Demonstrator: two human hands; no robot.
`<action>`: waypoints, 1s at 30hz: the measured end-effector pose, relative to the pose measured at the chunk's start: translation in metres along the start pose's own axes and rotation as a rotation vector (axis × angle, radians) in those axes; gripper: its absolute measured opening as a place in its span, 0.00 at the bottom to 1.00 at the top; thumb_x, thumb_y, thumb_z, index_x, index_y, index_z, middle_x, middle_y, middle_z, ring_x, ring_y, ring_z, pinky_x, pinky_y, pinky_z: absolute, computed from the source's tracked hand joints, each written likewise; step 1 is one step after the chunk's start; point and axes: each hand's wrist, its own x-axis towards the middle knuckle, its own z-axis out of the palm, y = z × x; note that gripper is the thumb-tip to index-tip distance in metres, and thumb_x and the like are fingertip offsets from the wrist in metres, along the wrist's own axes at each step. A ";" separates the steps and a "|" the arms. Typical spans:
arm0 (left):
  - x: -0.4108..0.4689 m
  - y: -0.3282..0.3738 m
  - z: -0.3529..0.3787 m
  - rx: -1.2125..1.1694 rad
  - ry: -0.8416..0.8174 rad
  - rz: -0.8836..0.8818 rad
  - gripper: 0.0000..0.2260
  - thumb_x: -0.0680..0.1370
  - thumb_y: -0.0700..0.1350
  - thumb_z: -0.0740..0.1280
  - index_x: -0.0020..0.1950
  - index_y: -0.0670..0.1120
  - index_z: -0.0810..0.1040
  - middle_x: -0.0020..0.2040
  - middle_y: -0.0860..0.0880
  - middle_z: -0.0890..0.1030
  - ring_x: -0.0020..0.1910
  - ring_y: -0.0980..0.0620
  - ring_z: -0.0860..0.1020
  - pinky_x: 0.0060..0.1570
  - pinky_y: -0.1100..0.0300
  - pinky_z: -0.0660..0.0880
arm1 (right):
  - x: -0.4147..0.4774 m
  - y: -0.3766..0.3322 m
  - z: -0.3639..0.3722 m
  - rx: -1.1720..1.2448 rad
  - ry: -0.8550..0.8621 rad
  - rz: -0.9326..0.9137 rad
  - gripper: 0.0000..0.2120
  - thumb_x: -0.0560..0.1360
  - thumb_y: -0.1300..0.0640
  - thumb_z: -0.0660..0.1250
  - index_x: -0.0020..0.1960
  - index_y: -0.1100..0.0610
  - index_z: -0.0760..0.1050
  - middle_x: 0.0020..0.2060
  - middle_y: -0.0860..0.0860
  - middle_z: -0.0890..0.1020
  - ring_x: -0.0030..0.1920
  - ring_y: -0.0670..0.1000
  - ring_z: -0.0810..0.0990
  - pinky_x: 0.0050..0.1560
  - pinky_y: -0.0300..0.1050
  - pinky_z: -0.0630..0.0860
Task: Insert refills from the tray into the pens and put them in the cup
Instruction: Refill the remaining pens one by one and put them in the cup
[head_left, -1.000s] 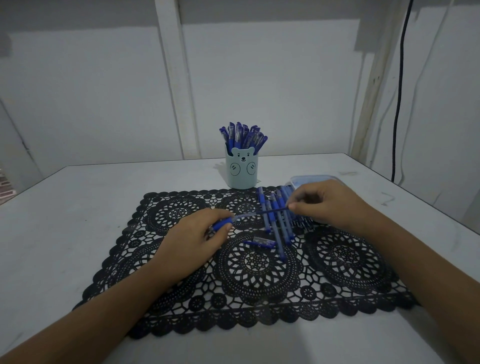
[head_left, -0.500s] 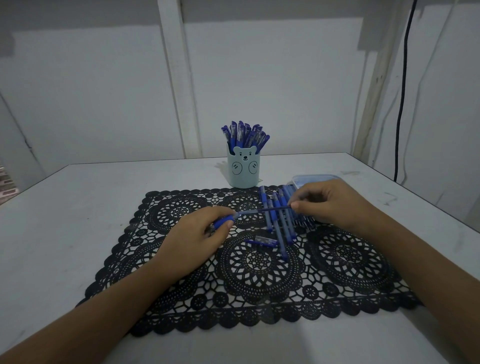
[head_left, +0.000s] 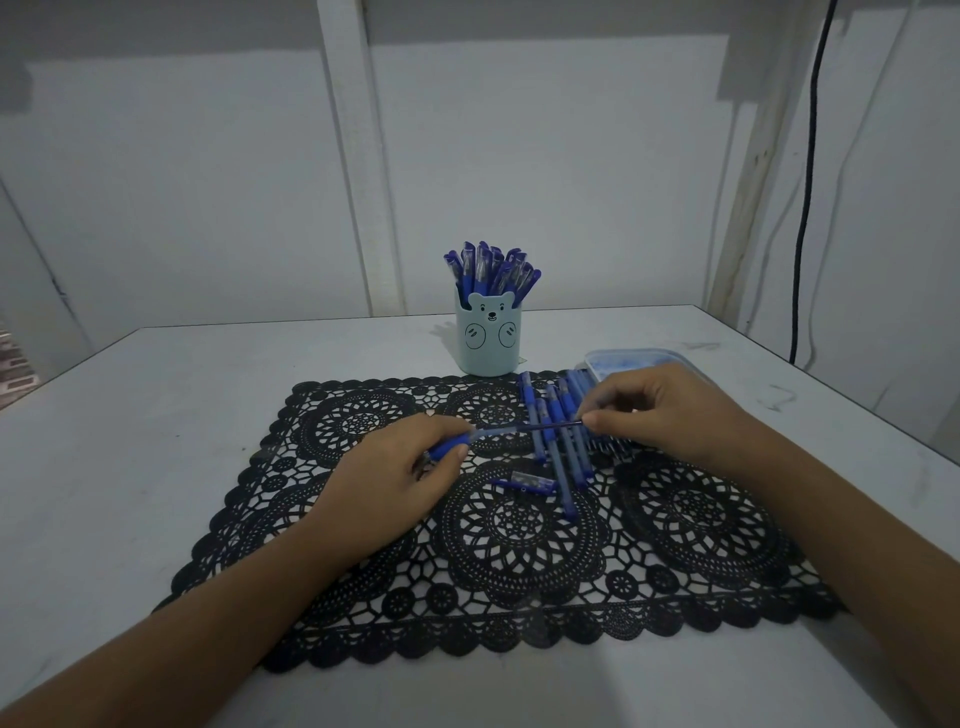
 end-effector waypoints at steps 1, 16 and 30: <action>-0.001 0.001 0.000 0.038 -0.017 0.031 0.17 0.75 0.56 0.56 0.57 0.52 0.77 0.42 0.67 0.73 0.41 0.67 0.73 0.39 0.75 0.68 | 0.000 -0.001 -0.001 0.003 -0.002 0.002 0.06 0.71 0.57 0.70 0.38 0.47 0.81 0.36 0.49 0.83 0.36 0.45 0.78 0.38 0.31 0.72; -0.002 0.002 0.003 0.112 -0.082 0.134 0.14 0.76 0.55 0.56 0.57 0.54 0.76 0.41 0.62 0.73 0.39 0.63 0.72 0.36 0.70 0.69 | -0.005 -0.011 0.036 -0.041 -0.118 -0.098 0.16 0.76 0.60 0.62 0.52 0.38 0.76 0.40 0.43 0.74 0.39 0.36 0.72 0.42 0.27 0.67; -0.002 0.002 0.001 0.023 -0.064 0.043 0.16 0.75 0.57 0.56 0.57 0.55 0.76 0.43 0.63 0.76 0.43 0.65 0.74 0.41 0.74 0.68 | -0.007 -0.011 0.042 -0.106 -0.027 -0.066 0.11 0.77 0.56 0.60 0.55 0.43 0.75 0.45 0.33 0.76 0.49 0.32 0.73 0.50 0.28 0.67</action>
